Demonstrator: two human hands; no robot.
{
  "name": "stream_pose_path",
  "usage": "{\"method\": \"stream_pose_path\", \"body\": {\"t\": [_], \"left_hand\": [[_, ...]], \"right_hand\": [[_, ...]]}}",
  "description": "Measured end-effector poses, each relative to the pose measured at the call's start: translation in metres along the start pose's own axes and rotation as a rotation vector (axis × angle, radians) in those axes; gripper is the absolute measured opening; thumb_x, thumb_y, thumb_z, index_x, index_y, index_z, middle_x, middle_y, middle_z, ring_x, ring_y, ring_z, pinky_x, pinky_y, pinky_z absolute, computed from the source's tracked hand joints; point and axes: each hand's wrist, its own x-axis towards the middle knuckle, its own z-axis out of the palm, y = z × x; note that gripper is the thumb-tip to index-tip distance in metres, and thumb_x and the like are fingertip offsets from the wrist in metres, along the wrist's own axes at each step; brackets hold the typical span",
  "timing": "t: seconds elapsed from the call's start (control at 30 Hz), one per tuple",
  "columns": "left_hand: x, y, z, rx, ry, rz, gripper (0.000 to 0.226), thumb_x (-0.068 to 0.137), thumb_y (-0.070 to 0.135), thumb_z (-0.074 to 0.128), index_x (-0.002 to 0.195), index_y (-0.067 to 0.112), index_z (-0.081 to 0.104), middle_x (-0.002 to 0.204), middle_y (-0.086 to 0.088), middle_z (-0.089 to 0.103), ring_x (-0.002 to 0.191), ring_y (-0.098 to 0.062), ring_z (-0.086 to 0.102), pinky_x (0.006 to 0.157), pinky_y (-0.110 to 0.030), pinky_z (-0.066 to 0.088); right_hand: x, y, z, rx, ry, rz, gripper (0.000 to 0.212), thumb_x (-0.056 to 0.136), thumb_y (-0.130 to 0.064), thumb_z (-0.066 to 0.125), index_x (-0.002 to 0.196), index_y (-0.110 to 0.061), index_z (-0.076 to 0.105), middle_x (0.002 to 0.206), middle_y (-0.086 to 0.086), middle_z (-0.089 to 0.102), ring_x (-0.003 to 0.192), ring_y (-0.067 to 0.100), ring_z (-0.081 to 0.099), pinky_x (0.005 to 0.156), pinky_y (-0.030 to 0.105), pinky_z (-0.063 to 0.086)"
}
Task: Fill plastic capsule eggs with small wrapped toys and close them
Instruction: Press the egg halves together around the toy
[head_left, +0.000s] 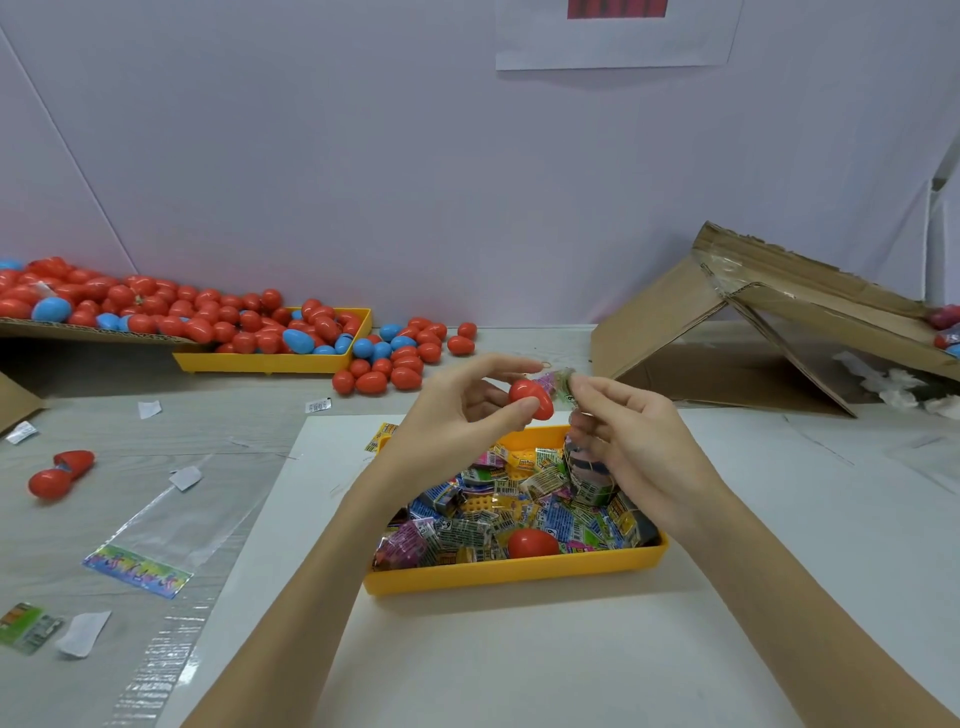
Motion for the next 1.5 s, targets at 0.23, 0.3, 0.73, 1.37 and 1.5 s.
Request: {"method": "stream_pose_path", "body": {"t": [0.23,0.3,0.73,1.37,1.5], "left_hand": [[0.0009,-0.0012,-0.0007,-0.085,-0.032,-0.041,0.037,0.097,0.018,0.071,0.133,0.019,0.066,0.112,0.001,0.074,0.093,-0.019,0.076,0.086,-0.025,0.059],[0.001,-0.0017,-0.0011,-0.089,-0.038,-0.046,0.037,0.097,0.019,0.072,0.133,0.019,0.066,0.111,0.003,0.075,0.093,-0.019,0.076,0.086,-0.025,0.059],[0.0004,-0.0033,-0.0025,-0.082,-0.077,-0.081,0.03,0.099,0.018,0.068,0.129,0.02,0.069,0.102,0.0,0.078,0.092,-0.014,0.075,0.084,-0.02,0.056],[0.0012,-0.0049,-0.0036,-0.032,-0.047,-0.065,0.032,0.094,0.018,0.075,0.126,0.021,0.072,0.104,0.005,0.078,0.095,-0.012,0.074,0.083,-0.022,0.058],[0.0013,-0.0047,-0.0038,-0.037,-0.045,-0.057,0.033,0.093,0.016,0.077,0.126,0.019,0.072,0.107,0.003,0.078,0.099,-0.014,0.075,0.084,-0.024,0.059]], "right_hand": [[0.0035,0.0007,-0.0016,0.084,-0.025,0.065,0.037,0.085,-0.035,0.077,0.112,-0.009,0.078,0.087,0.005,0.063,0.079,0.015,0.061,0.078,0.032,0.054],[0.0035,0.0014,-0.001,0.048,-0.018,0.046,0.031,0.088,-0.034,0.076,0.111,-0.012,0.079,0.092,0.008,0.064,0.08,0.015,0.061,0.081,0.033,0.055],[-0.0026,-0.0022,0.0023,-0.101,-0.044,-0.022,0.027,0.083,-0.043,0.076,0.101,-0.023,0.081,0.092,0.005,0.07,0.086,0.017,0.062,0.083,0.034,0.056],[-0.0021,-0.0048,-0.0014,-0.151,-0.052,-0.032,0.034,0.08,-0.043,0.075,0.105,-0.021,0.08,0.087,0.0,0.072,0.088,0.016,0.067,0.085,0.034,0.058],[-0.0021,-0.0045,-0.0015,-0.152,-0.04,-0.034,0.033,0.079,-0.045,0.075,0.102,-0.023,0.08,0.084,0.004,0.072,0.085,0.019,0.067,0.082,0.034,0.058]]}}
